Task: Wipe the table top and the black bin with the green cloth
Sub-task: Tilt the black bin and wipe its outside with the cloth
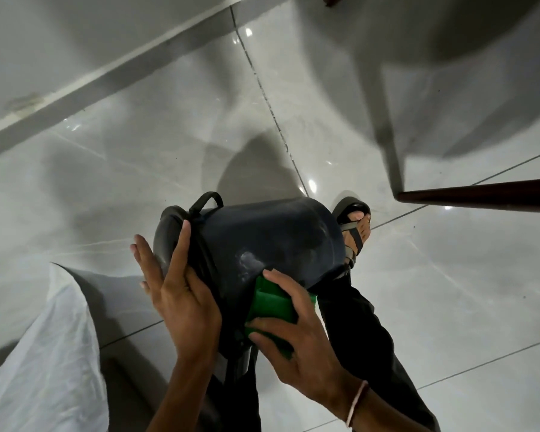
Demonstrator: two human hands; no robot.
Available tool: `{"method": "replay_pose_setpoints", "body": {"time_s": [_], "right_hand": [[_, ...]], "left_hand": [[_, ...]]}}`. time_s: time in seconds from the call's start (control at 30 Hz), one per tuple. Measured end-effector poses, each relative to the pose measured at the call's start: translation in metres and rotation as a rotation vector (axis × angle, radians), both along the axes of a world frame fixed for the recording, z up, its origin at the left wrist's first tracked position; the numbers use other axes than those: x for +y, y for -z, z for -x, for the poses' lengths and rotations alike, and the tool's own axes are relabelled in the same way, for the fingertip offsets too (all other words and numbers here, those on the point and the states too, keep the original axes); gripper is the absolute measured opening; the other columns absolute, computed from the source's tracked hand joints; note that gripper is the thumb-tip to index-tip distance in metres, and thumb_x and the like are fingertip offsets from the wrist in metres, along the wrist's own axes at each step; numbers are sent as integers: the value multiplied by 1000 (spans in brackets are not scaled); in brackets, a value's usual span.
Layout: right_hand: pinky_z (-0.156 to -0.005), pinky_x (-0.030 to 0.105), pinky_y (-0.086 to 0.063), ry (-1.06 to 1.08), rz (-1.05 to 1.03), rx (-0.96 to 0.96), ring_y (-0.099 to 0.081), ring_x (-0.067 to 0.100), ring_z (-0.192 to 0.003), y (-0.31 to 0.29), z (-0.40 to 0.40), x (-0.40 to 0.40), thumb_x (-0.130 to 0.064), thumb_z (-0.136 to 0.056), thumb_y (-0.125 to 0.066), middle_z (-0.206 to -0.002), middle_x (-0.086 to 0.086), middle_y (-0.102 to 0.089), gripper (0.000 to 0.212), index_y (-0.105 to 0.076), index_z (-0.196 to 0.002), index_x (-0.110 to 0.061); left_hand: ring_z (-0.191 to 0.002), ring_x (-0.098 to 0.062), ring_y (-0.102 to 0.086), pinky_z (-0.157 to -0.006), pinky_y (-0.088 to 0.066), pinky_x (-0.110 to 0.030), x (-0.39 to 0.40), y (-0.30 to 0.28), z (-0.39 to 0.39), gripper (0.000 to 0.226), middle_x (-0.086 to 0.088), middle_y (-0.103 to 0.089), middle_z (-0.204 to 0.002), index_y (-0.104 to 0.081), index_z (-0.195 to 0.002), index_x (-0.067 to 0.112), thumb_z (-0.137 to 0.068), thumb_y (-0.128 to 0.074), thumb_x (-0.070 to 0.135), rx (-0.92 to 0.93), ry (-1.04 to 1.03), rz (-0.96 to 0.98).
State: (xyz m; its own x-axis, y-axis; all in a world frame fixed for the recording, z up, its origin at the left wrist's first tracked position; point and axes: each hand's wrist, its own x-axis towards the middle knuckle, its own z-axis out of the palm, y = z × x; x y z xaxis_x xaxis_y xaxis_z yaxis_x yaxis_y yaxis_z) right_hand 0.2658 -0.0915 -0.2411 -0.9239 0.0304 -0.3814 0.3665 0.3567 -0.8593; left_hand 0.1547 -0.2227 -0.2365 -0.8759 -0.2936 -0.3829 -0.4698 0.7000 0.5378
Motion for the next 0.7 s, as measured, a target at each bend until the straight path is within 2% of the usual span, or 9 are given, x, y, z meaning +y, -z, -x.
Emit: {"method": "replay_pose_setpoints", "body": {"time_s": [0.1,0.2,0.27,0.33,0.4,0.47,0.5,0.57,0.7], "right_hand": [[-113,48,-47,-14,-132,66,-39,18,-149,9,3,-9,-38,-92,-72,-157,-2,-37,13,-78,-92,-27],[-117,33,-44,125,-160,21,-45,18,-146,14,-7,-13,-38,-90,-72,-156,-1,-39,15,-73,-94,-24],[-117,15,-35,293,-125,-81,-43,11,-146,13,-7,-10,-37,-95,-67,-158,0,-39,21,-66,-113,-25],[-114,8,-34,504,-111,-175,-40,8,-147,20,2,-2,-35,-101,-60,-157,0,-41,35,-53,-134,-27],[-114,22,-43,765,-101,-350,-47,18,-142,47,20,13,-38,-103,-53,-151,3,-50,37,-51,-138,-27],[-113,43,-47,1024,-103,-535,-56,31,-135,75,42,33,-48,-105,-47,-142,7,-60,31,-57,-128,-30],[-113,47,-47,1083,-90,-578,-57,34,-133,82,51,40,-54,-103,-46,-140,9,-62,36,-59,-126,-30],[-116,51,-45,985,-38,-517,-52,30,-140,70,63,37,-58,-98,-46,-148,7,-57,45,-61,-128,-27],[-128,41,-23,283,-19,-65,-17,13,-160,15,68,-16,-55,-104,-35,-169,-1,-31,50,-44,-149,-35]], "left_hand": [[-166,-24,-3,-133,-12,-61,-4,3,-2,57,-11,-11,-178,-41,-152,43,-104,-30,15,-16,7,10],[-166,-19,2,-133,-6,-63,-1,3,-2,55,-6,-6,-179,-21,-162,42,-108,-28,43,-34,46,9],[-166,-16,8,-132,0,-64,2,3,0,63,-2,0,-179,-14,-162,50,-102,-28,64,-59,141,6],[-165,-14,14,-131,3,-65,4,4,1,64,0,5,-179,-12,-158,61,-97,-25,79,-76,242,10],[-164,-12,17,-129,5,-68,5,6,1,61,4,8,-179,-11,-153,69,-94,-16,85,-99,274,20],[-164,-14,17,-128,4,-72,5,6,0,61,5,8,-179,-11,-153,69,-94,-10,85,-111,279,38],[-165,-15,17,-127,4,-72,6,6,1,61,4,8,-179,-10,-154,68,-95,-8,84,-112,287,50],[-165,-17,16,-127,4,-73,11,7,5,64,2,7,-179,-11,-156,65,-95,-5,83,-118,303,59],[-165,-16,16,-127,6,-71,12,7,8,59,5,8,-179,-11,-158,62,-101,-5,73,-135,315,61]]}}
